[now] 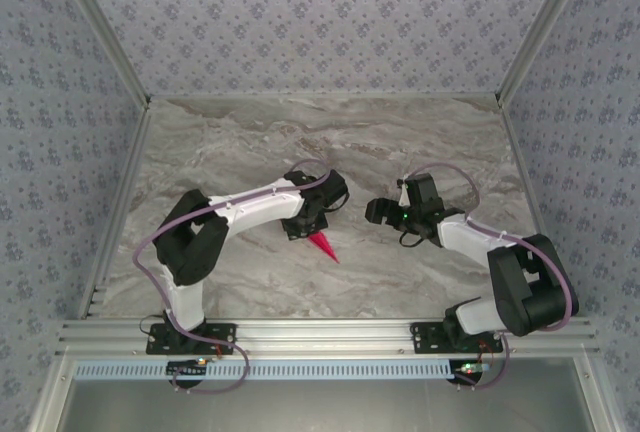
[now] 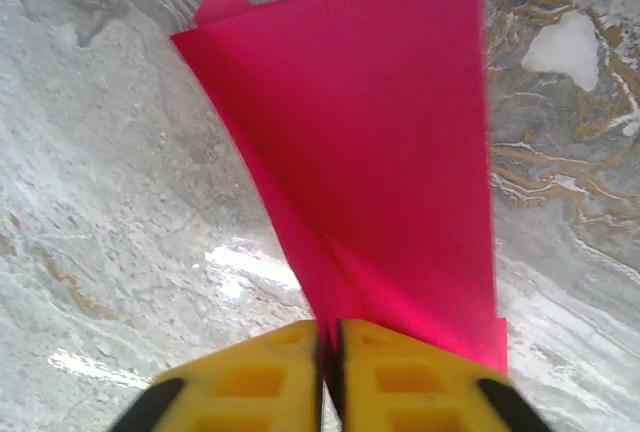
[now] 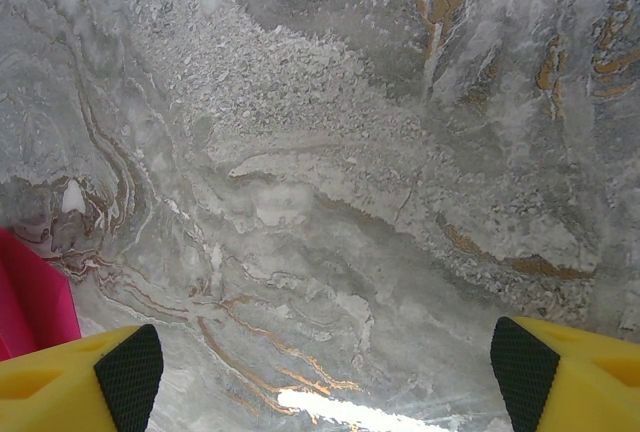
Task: Fold a paper plane with a square sheet of paper (pick it up from the middle)
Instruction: Turn over a paper plane at the center of the table.
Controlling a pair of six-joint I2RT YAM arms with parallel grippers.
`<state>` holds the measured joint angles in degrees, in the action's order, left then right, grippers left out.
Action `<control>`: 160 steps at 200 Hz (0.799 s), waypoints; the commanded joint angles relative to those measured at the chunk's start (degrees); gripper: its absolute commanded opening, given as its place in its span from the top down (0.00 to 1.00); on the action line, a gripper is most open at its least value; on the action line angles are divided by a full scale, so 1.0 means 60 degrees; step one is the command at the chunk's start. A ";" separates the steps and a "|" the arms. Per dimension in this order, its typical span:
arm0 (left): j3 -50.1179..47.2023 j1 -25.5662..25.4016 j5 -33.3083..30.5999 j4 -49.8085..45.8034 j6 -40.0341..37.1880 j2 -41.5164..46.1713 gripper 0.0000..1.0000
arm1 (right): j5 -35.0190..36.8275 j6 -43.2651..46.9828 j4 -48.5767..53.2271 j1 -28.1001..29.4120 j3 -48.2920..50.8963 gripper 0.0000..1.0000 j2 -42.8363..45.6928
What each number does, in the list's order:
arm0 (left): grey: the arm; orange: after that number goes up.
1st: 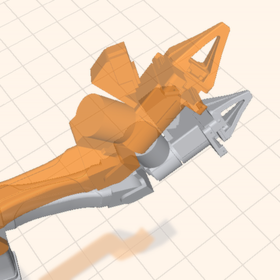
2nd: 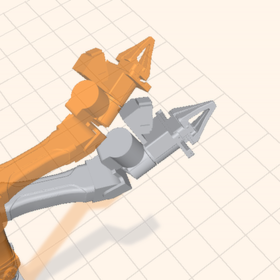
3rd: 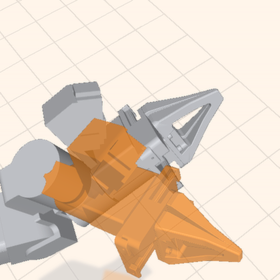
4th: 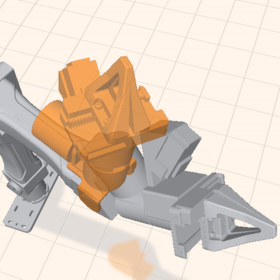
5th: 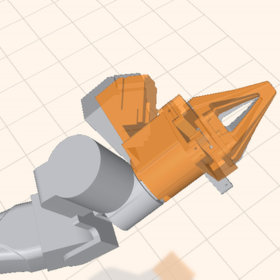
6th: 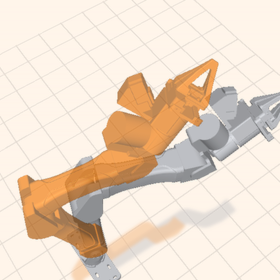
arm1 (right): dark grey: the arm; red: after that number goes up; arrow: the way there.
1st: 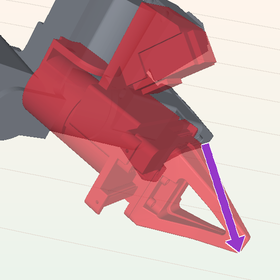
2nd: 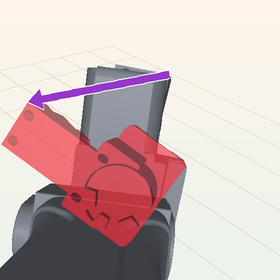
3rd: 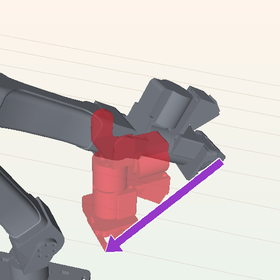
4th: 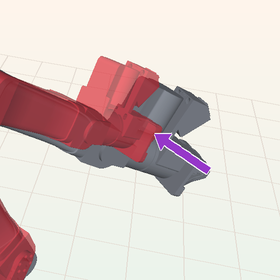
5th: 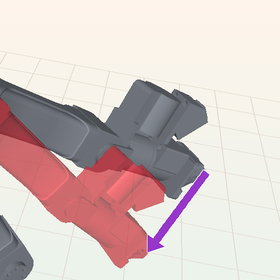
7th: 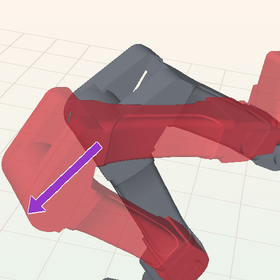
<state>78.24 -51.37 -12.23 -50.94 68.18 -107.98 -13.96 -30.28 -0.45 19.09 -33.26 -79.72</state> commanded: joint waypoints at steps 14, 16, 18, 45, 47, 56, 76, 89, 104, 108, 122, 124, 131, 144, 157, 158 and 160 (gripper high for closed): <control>0.0380 0.0096 -0.0763 -0.0558 -0.0419 0.0648 1.00 | -0.0011 -0.0138 0.0119 -0.0063 -0.0251 0.11 -0.0042; 0.0397 0.0096 -0.0786 -0.0573 -0.0457 0.0689 1.00 | 0.0017 -0.0131 0.0126 -0.0066 -0.0256 0.12 -0.0024; 0.0412 0.0096 -0.0803 -0.0577 -0.0493 0.0728 1.00 | 0.0027 -0.0129 0.0135 -0.0067 -0.0250 0.12 -0.0009; 0.0704 0.0188 -0.0809 -0.0307 -0.1479 0.1374 1.00 | 0.0457 -0.0089 0.0216 -0.0050 -0.0185 0.13 0.0378; 0.0720 0.0196 -0.0816 -0.0294 -0.1587 0.1420 1.00 | 0.0518 -0.0082 0.0238 -0.0059 -0.0185 0.13 0.0410; 0.0749 0.0256 -0.0822 -0.0054 -0.2105 0.1635 1.00 | 0.0777 -0.0050 0.0376 -0.0051 -0.0184 0.13 0.0572; 0.0303 0.0570 -0.0263 0.1116 -0.3041 0.2246 1.00 | 0.1125 -0.0020 0.0453 -0.0049 -0.0135 0.13 0.0982; -0.0309 0.0812 0.0554 0.2388 -0.3414 0.2624 1.00 | 0.1067 0.0035 0.0505 -0.0074 -0.0194 0.13 0.1212; -0.1175 0.1008 0.1407 0.4017 -0.3573 0.3012 1.00 | 0.0926 0.0064 0.0722 -0.0059 -0.0368 0.13 0.1450; -0.1433 0.1082 0.1676 0.4436 -0.3592 0.3082 1.00 | 0.0883 0.0061 0.0783 -0.0056 -0.0427 0.13 0.1489; -0.2132 0.1227 0.2398 0.5708 -0.3565 0.3207 1.00 | 0.0650 0.0060 0.0975 -0.0018 -0.0604 0.13 0.1618; -0.2238 0.1250 0.2454 0.5894 -0.3547 0.3215 1.00 | 0.0633 0.0043 0.1010 -0.0011 -0.0638 0.14 0.1632; -0.2555 0.1316 0.2686 0.6426 -0.3489 0.3206 1.00 | 0.0552 -0.0005 0.1078 0.0042 -0.0721 0.14 0.1683; -0.3127 0.1398 0.3066 0.7369 -0.3203 0.3139 1.00 | 0.0323 -0.0092 0.1096 0.0220 -0.0800 0.15 0.1757; -0.3835 0.1469 0.3518 0.8576 -0.2836 0.3047 1.00 | 0.0282 -0.0163 0.1126 0.0576 -0.0904 0.17 0.1763; -0.3882 0.1471 0.3532 0.8665 -0.2800 0.3044 1.00 | 0.0286 -0.0165 0.1127 0.0616 -0.0910 0.17 0.1761; -0.3979 0.1490 0.3595 0.8823 -0.2752 0.3027 1.00 | 0.0304 -0.0167 0.1125 0.0675 -0.0923 0.17 0.1759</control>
<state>59.46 -43.16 1.65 -14.83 49.58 -89.08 -10.50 -30.52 3.99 20.05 -36.56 -70.22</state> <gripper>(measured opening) 0.040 0.846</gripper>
